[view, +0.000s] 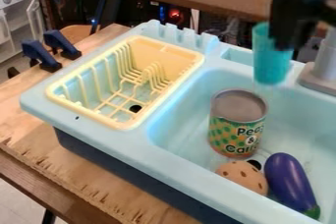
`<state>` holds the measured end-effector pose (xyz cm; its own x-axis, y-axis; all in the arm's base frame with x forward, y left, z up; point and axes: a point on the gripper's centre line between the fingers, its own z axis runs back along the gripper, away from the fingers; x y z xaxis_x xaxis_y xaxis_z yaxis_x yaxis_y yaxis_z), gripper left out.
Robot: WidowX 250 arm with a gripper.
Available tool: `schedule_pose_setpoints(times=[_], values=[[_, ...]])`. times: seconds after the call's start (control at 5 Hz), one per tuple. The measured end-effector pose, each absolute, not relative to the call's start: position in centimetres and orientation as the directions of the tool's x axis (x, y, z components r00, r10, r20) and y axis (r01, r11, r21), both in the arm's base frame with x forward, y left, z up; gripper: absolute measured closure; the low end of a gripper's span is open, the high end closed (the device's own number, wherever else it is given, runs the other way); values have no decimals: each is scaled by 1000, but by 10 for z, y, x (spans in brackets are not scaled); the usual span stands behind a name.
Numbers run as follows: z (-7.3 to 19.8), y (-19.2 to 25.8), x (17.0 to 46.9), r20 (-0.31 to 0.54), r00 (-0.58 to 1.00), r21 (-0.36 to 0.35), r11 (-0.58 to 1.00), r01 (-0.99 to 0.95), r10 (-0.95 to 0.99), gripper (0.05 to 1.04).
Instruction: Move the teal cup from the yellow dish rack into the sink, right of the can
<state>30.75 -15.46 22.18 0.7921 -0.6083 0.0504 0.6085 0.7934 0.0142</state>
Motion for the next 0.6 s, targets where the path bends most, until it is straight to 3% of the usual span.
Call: schedule_pose_setpoints(times=[0.2,0.4,0.6], values=[[207,-176,294,34,735,12,736,677,-677,992],[201,-191,294,70,697,4,698,716,-714,992],[178,-200,302,38,661,-5,662,750,-749,992]])
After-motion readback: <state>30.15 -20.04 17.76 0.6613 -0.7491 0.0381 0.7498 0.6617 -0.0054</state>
